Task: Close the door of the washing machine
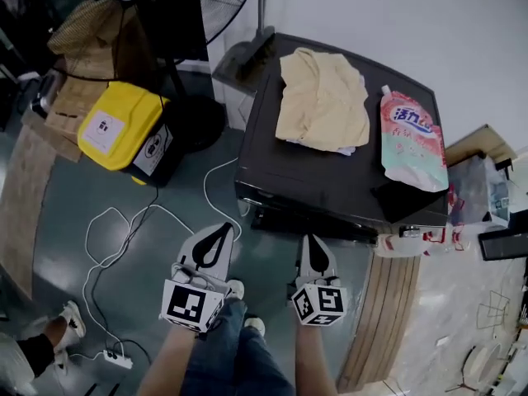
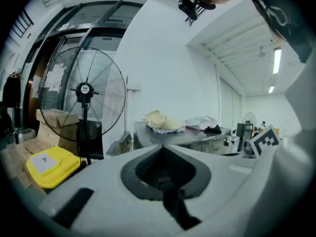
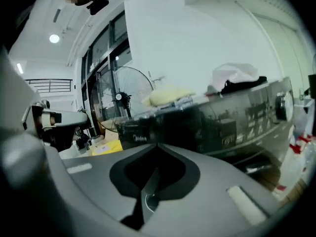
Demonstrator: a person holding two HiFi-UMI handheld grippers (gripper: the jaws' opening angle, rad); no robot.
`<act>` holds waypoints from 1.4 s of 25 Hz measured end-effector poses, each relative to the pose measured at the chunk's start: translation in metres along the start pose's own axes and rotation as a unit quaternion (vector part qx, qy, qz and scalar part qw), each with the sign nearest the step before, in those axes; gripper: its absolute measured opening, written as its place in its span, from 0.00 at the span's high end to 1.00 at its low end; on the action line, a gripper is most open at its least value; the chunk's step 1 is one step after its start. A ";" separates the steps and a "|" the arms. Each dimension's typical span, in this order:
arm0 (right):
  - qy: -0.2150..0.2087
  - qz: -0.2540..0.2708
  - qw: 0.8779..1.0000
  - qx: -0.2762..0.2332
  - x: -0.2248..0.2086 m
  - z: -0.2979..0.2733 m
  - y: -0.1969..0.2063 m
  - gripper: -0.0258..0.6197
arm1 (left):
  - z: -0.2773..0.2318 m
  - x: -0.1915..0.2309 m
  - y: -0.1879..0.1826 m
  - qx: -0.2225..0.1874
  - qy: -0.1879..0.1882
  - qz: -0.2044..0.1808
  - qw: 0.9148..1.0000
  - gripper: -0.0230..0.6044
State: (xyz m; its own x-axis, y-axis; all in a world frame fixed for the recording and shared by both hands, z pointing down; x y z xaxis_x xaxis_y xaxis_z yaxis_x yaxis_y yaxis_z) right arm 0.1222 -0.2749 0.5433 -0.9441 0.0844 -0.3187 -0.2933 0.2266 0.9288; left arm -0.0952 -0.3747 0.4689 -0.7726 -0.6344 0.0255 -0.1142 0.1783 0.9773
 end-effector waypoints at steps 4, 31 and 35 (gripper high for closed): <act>0.003 0.047 0.998 -0.041 0.007 0.026 -0.064 0.94 | 0.004 -0.012 -0.046 -0.037 0.004 -0.018 0.999 0.95; 0.046 0.181 0.959 -0.214 0.016 0.116 -0.281 0.94 | 0.012 -0.049 -0.235 -0.199 0.002 -0.087 0.976 0.95; 0.045 0.178 0.960 -0.212 0.017 0.120 -0.280 0.94 | 0.016 -0.053 -0.231 -0.196 0.004 -0.088 0.977 0.95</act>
State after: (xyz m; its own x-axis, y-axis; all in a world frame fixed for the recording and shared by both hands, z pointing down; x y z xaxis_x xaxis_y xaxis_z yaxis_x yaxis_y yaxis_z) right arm 0.2059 -0.2209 0.2550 -0.9995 -0.0048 0.0322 0.0325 -0.2186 0.9753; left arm -0.0379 -0.3705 0.2389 -0.7573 -0.6355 -0.1504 0.0036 -0.2344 0.9721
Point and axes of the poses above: the fingertips, and each gripper's own axes: z backward along the fingers, x to its left, y out of its underside, the point moved 9 cm from there along z, backward along the fingers, and after that the axes turned 14 degrees about -y, right-handed, at the moved point
